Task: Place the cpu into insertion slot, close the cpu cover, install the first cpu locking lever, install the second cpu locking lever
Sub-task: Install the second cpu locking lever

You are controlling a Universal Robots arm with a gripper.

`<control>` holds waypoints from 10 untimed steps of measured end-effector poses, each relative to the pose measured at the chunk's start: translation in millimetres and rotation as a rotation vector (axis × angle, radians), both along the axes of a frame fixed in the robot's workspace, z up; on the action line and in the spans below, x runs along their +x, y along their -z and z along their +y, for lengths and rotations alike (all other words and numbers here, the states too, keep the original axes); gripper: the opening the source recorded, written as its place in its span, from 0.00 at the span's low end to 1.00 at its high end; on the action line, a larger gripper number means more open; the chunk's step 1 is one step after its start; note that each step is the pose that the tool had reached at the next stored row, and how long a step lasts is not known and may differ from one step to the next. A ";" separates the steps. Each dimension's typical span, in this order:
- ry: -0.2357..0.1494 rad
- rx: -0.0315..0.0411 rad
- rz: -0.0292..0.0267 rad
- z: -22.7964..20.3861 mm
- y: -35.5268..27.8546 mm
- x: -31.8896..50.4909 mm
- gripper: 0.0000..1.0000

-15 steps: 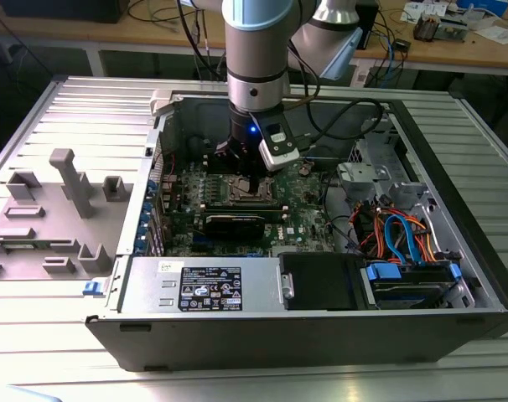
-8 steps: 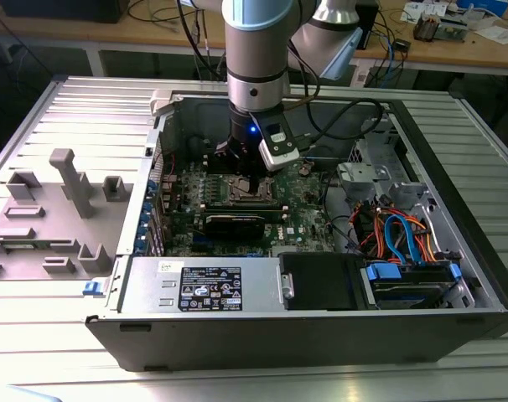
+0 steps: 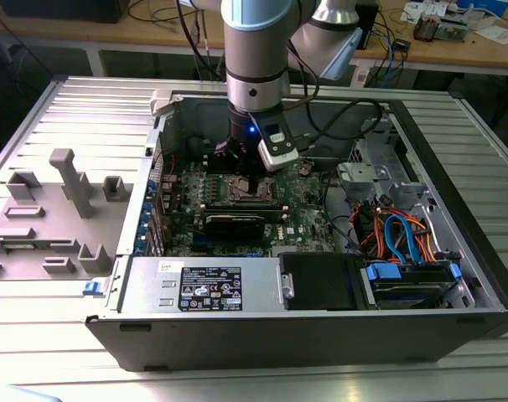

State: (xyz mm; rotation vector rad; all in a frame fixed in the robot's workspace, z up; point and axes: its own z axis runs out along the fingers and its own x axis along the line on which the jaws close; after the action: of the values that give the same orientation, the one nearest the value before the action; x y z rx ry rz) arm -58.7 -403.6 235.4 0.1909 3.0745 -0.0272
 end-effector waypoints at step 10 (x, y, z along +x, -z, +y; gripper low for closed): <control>0.000 -0.0001 0.0000 0.0 0.3 -4.4 0.11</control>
State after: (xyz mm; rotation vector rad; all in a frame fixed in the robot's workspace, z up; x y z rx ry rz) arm -63.1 -403.6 235.1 0.1908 3.0745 -0.0273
